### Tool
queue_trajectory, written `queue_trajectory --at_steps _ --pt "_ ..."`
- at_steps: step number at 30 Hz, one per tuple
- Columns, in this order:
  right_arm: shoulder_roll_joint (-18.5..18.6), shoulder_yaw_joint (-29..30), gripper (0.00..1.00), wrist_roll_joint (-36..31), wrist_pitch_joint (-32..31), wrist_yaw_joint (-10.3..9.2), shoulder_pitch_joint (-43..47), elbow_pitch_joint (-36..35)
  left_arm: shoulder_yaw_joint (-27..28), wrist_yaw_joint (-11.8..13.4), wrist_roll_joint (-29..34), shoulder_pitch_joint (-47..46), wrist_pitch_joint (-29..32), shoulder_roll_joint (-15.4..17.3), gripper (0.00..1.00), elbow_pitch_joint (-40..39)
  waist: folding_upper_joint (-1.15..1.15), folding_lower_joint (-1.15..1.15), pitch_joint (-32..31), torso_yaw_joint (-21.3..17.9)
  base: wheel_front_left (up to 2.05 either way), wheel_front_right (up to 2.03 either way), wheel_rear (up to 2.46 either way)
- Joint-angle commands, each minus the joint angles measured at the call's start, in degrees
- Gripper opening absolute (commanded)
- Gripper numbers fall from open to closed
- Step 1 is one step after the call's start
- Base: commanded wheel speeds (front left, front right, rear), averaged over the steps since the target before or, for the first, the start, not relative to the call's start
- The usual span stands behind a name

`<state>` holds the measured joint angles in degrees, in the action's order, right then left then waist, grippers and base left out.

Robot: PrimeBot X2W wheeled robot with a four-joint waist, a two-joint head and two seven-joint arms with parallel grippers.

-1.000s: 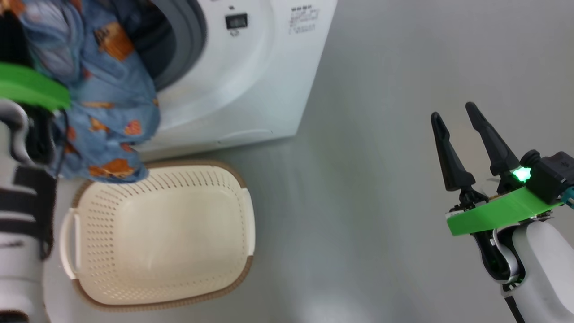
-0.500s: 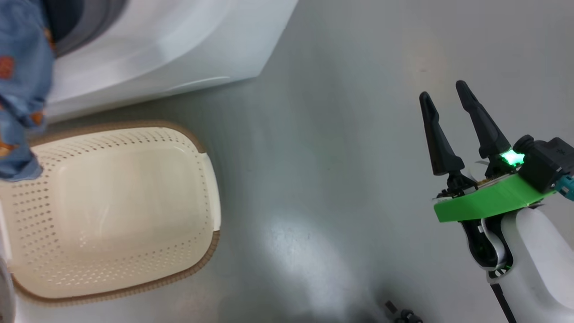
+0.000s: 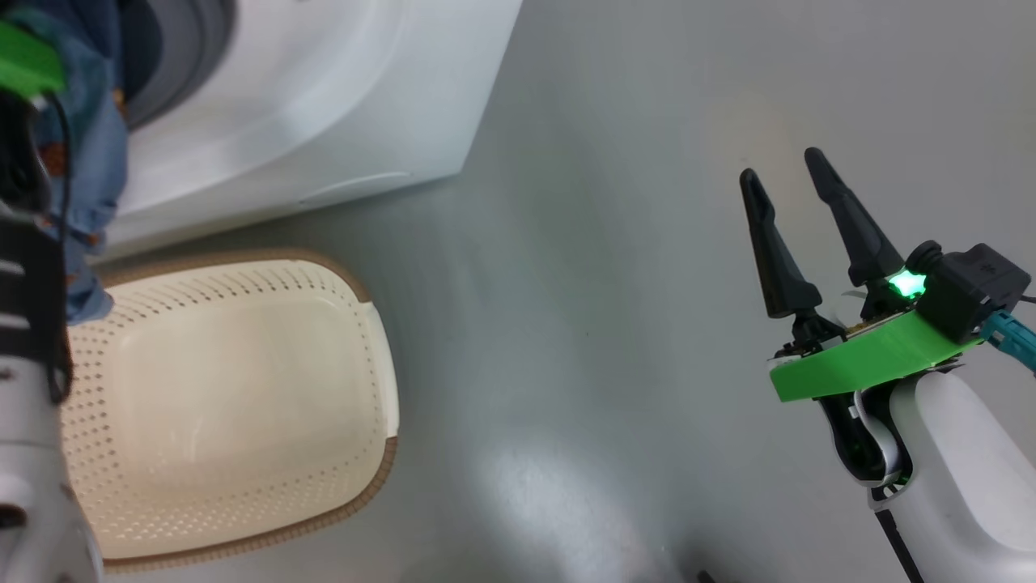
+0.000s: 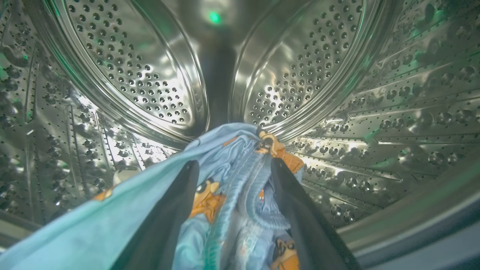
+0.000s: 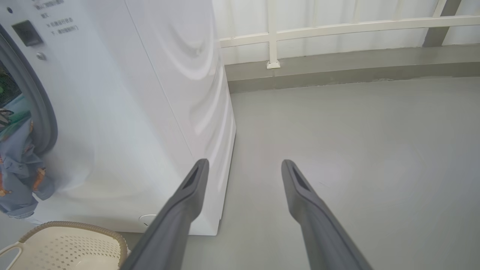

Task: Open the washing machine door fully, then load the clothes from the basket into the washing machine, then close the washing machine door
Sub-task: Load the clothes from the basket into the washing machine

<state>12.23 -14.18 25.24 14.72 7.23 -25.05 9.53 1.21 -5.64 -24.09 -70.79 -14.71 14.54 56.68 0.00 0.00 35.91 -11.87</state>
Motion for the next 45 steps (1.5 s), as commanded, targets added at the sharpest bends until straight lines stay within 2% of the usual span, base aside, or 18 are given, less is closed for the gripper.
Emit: queue_trajectory --at_steps 1,8,12,26,34,40,45 --pt "0.6 -1.3 1.0 0.6 0.3 0.25 1.2 -0.5 1.2 -0.5 0.9 3.7 -0.3 2.1 1.0 -0.9 0.0 0.0 -4.5 1.9 0.0 0.0 0.0" --pt "0.9 -1.8 1.0 1.4 0.3 0.25 2.1 0.9 2.3 -1.2 2.1 10.8 -0.3 1.3 1.0 -2.9 0.0 0.0 -10.2 3.6 0.0 0.0 0.0" --pt "1.0 -1.2 1.0 1.9 0.3 0.25 3.7 1.8 2.7 -1.4 2.7 15.8 -0.3 -0.6 1.0 -4.6 0.0 0.0 -14.4 5.2 0.0 0.0 0.0" --pt "1.8 -1.9 1.0 3.3 0.3 0.25 8.0 3.3 2.0 -1.8 5.4 34.8 -0.3 -3.9 1.0 -18.0 0.0 0.0 -25.9 8.5 0.0 0.0 0.0" --pt "2.6 -0.4 1.0 2.7 0.3 0.25 10.0 2.4 1.2 -1.8 3.7 46.6 -0.3 -5.2 1.0 -28.2 0.0 0.0 -29.6 9.1 0.0 0.0 0.0" --pt "2.6 0.2 1.0 2.2 0.3 0.25 11.4 2.1 0.9 -1.8 2.9 53.0 -0.3 -5.6 1.0 -33.2 0.0 0.0 -31.5 9.2 0.0 0.0 0.0" --pt "2.7 0.5 1.0 1.9 0.3 0.25 12.4 2.1 2.2 -1.8 2.2 57.6 -0.3 -7.1 1.0 -37.1 0.0 0.0 -32.6 9.0 0.0 0.0 0.0"
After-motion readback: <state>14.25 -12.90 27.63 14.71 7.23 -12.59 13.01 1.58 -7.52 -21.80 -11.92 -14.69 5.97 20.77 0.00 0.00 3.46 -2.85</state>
